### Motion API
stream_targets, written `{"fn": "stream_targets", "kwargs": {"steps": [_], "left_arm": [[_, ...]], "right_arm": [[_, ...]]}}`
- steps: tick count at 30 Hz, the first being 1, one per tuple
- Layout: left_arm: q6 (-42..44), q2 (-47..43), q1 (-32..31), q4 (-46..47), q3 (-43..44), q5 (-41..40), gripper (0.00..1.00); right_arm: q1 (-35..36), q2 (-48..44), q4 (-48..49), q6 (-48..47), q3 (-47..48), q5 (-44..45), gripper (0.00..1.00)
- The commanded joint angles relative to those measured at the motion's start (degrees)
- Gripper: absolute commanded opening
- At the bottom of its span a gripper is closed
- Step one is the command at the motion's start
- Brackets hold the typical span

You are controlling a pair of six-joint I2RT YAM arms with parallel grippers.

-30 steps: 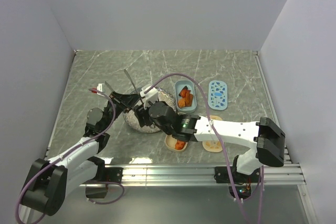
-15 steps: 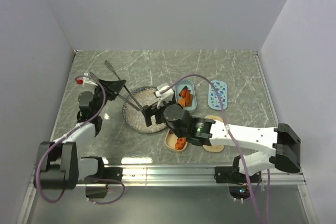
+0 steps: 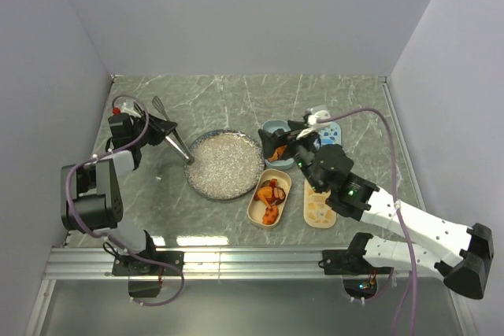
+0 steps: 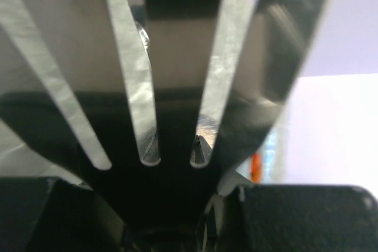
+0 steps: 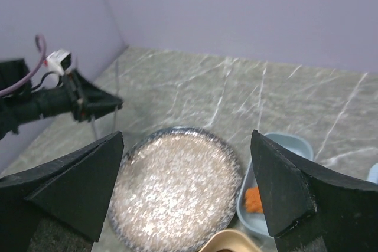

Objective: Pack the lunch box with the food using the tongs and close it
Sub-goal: Pass the clamp from the right arm to the left, then put down the clamp

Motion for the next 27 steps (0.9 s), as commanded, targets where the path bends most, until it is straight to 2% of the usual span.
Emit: {"fn": "stream_targets", "kwargs": {"steps": [1,2,7,17,25,27], "left_arm": [[13.23,-6.79,1.14,-14.71,5.05,-4.77,0.18],[14.66,-9.41,1.58,-20.13,5.41,-7.22,0.18],[24.16,-13.39,1.76,-32.75,7.34,-9.45,0.2],[26.28,-5.4,1.06,-30.56,3.56,-1.54,0.2],[27.07,-1.71,0.09,-33.46,3.56,-7.5,0.25],[27.07,-1.09,0.0,-34.16,3.57,-8.74,0.31]], "right_arm": [[-3.71,-2.79,4.14,-0.82,-2.07,-4.94,0.95],[-4.41,-3.49,4.93,-0.73,-2.42,-5.55,0.95],[-9.16,-4.46,6.87,-0.03,-3.74,-10.82,0.95],[-15.83,-4.46,9.86,3.48,-5.32,-18.47,0.95],[-17.69,-4.38,10.74,4.63,-5.94,-21.9,0.96],[-17.78,-4.2,10.91,4.8,-6.03,-22.08,0.95]]}}
